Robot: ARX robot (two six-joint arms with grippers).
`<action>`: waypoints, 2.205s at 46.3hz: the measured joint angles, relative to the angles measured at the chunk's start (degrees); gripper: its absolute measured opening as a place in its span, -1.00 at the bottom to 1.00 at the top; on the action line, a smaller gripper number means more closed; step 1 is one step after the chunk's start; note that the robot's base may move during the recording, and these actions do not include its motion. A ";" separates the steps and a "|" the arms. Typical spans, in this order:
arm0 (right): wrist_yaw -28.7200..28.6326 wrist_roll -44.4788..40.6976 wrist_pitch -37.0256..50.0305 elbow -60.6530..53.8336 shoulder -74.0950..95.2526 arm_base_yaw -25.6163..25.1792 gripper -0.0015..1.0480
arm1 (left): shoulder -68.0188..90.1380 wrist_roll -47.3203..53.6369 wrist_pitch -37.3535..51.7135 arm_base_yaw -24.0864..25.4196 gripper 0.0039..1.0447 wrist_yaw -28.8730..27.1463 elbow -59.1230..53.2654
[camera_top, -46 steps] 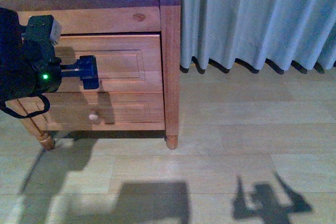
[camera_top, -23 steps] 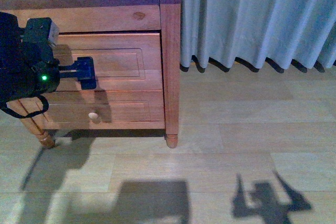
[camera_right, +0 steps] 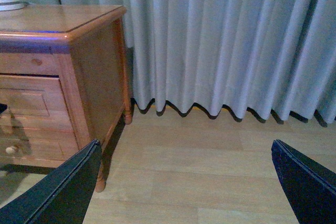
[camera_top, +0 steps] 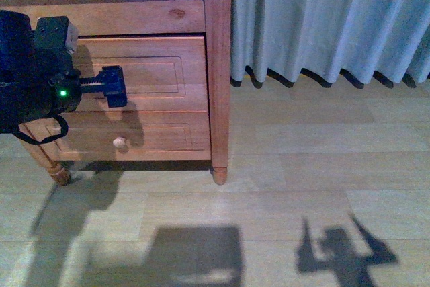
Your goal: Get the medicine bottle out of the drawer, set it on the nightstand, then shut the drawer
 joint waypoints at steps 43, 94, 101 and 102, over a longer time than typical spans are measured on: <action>-0.02 0.00 0.00 0.00 0.00 0.02 0.87 | 0.39 -0.96 4.02 -0.79 -0.50 -1.92 -2.01; -0.02 0.00 0.00 0.00 0.00 0.00 0.87 | -20.39 -8.22 25.22 -3.98 -0.50 -7.08 -51.80; 0.00 0.00 0.00 0.00 0.00 0.02 0.87 | -21.27 -8.28 25.79 -4.02 -0.50 -6.93 -53.40; -0.02 0.00 0.00 0.00 0.00 0.00 0.87 | -21.38 -8.35 25.90 -4.11 -0.51 -6.88 -53.59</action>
